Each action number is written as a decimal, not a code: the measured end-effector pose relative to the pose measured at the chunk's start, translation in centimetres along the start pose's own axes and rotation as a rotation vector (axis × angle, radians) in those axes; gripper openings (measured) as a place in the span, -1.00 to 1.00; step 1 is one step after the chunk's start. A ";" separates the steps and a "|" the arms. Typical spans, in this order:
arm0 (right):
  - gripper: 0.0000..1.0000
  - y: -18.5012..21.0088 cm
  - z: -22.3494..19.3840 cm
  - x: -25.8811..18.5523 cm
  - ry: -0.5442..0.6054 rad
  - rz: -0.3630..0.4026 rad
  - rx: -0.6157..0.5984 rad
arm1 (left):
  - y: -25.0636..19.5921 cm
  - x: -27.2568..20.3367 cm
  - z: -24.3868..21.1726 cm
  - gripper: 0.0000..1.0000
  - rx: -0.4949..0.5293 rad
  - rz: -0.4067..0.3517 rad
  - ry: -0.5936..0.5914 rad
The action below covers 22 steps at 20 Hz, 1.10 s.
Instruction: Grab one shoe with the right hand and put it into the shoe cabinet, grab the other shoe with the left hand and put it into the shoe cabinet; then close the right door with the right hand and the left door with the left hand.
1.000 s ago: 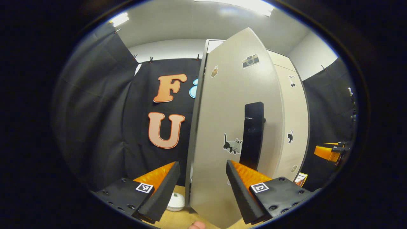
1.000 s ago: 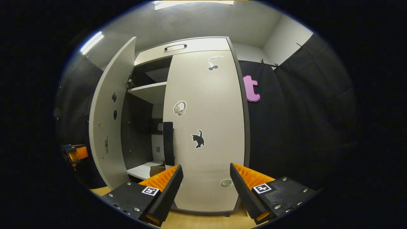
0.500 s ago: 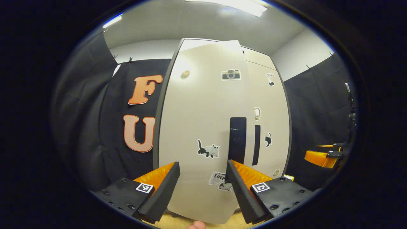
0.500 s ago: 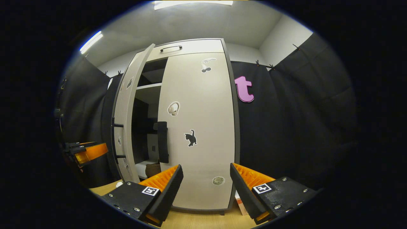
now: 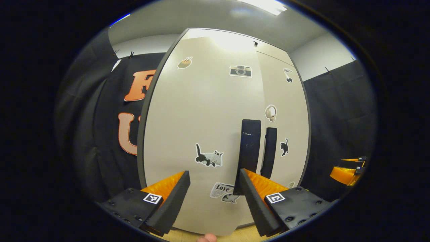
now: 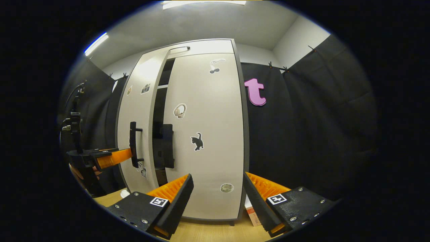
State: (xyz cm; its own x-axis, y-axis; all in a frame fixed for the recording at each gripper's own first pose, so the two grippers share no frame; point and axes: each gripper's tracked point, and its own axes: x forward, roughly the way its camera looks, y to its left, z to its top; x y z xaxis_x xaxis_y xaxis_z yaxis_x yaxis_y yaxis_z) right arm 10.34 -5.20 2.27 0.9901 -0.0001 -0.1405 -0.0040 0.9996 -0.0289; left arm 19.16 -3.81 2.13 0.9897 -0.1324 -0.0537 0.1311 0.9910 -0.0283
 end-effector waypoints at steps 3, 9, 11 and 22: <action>0.83 -0.3 -0.1 0.3 -0.001 0.000 -0.009 | -0.4 1.6 -0.1 0.93 0.042 0.021 -0.013; 0.83 -0.3 -0.3 0.8 -0.002 0.010 -0.005 | -0.3 3.8 -0.2 0.97 0.053 0.038 -0.015; 0.83 0.0 -0.2 1.0 -0.008 0.018 -0.007 | -0.5 4.2 -0.3 0.92 0.025 0.028 -0.008; 0.83 0.7 -0.3 0.1 -0.024 0.032 0.016 | -0.2 -1.2 1.5 0.89 0.021 0.047 -0.045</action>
State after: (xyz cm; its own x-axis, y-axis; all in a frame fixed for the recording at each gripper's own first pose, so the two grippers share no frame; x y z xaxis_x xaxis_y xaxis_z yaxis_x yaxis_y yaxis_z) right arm 10.38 -4.54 1.99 0.9926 0.0320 -0.1170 -0.0332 0.9994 -0.0089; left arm 18.05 -3.85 3.67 0.9963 -0.0852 -0.0094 0.0852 0.9964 -0.0055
